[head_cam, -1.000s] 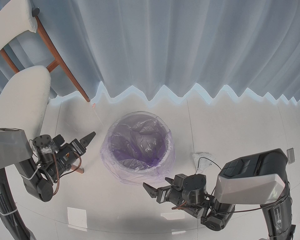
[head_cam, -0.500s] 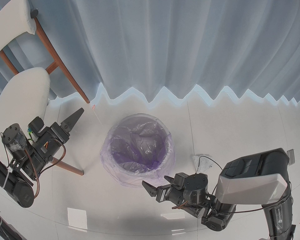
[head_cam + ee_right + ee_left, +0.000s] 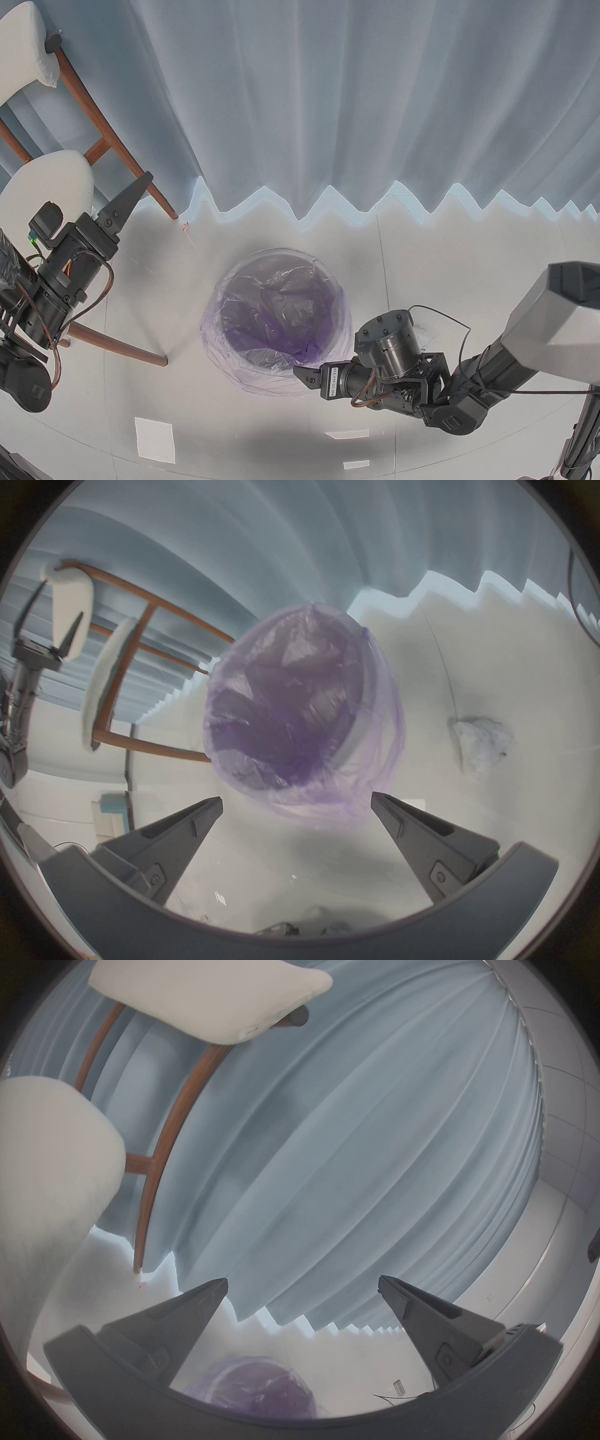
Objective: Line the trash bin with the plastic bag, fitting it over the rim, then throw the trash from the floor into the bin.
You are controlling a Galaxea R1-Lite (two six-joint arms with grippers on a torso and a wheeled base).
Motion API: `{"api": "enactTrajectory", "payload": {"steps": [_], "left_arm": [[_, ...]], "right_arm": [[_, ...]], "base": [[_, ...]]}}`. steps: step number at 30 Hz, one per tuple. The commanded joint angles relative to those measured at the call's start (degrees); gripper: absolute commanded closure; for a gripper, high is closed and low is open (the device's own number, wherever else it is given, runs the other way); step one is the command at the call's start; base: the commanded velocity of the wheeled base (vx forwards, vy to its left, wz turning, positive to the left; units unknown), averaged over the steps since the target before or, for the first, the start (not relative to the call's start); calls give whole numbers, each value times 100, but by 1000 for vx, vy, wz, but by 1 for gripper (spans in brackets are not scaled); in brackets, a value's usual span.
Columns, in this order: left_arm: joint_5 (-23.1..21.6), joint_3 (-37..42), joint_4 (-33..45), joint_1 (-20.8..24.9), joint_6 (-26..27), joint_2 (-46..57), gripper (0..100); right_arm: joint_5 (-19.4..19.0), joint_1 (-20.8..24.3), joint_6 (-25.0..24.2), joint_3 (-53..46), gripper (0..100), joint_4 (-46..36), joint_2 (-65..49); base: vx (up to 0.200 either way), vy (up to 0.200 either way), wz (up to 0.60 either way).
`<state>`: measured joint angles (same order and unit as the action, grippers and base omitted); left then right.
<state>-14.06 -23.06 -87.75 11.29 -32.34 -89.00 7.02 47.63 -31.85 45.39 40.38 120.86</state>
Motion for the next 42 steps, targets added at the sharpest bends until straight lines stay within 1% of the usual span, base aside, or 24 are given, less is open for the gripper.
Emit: {"api": "enactTrajectory", "payload": {"steps": [1,4,6,7,8,10,14,20,21,24,28,35,38,39,42], "left_arm": [[-53,-480,847,23,88,1447,0],[-71,-506,1471,49,96,1843,0],[-71,-576,1708,75,96,1957,0],[-71,-682,1902,75,88,2010,0],[-62,-699,1919,75,88,2010,0],[-53,-770,2174,58,96,2036,0],[-45,-726,2218,66,140,2071,0],[-53,-726,2227,66,140,2168,0],[-53,-726,2227,66,149,2177,0],[-53,-726,2227,66,149,2177,0],[-53,-691,2227,75,149,2168,0],[-53,-638,2218,119,149,2186,0],[-53,-638,2218,119,158,2186,0],[-53,-638,2218,119,167,2194,0],[-53,-638,2218,119,167,2221,0]], "right_arm": [[317,159,-392,1754,0,-3906,-897],[361,194,-436,2036,0,-4064,-484],[502,203,-436,2203,0,-4248,-273],[669,212,-444,2405,0,-4486,-45],[686,212,-444,2440,0,-4512,-18],[959,212,-515,2906,0,-4820,386],[1020,221,-559,3345,0,-4829,720],[1100,221,-559,3723,0,-4837,1045],[1311,185,-550,3873,0,-4846,1212],[1478,150,-550,3943,0,-4846,1379],[1478,141,-585,3969,0,-4837,1414],[1478,97,-963,4488,0,-4837,1722],[1478,97,-972,4479,0,-4837,1713],[1478,97,-972,4453,100,-4837,1669],[1478,97,-910,4374,100,-4846,1502]], "base": [[0,0,0],[0,0,0],[0,0,0],[0,0,0],[0,0,0],[0,0,0],[0,0,0],[0,0,0],[0,0,0],[0,0,0],[0,0,0],[0,0,0],[0,0,0],[0,0,0],[0,0,0]]}}
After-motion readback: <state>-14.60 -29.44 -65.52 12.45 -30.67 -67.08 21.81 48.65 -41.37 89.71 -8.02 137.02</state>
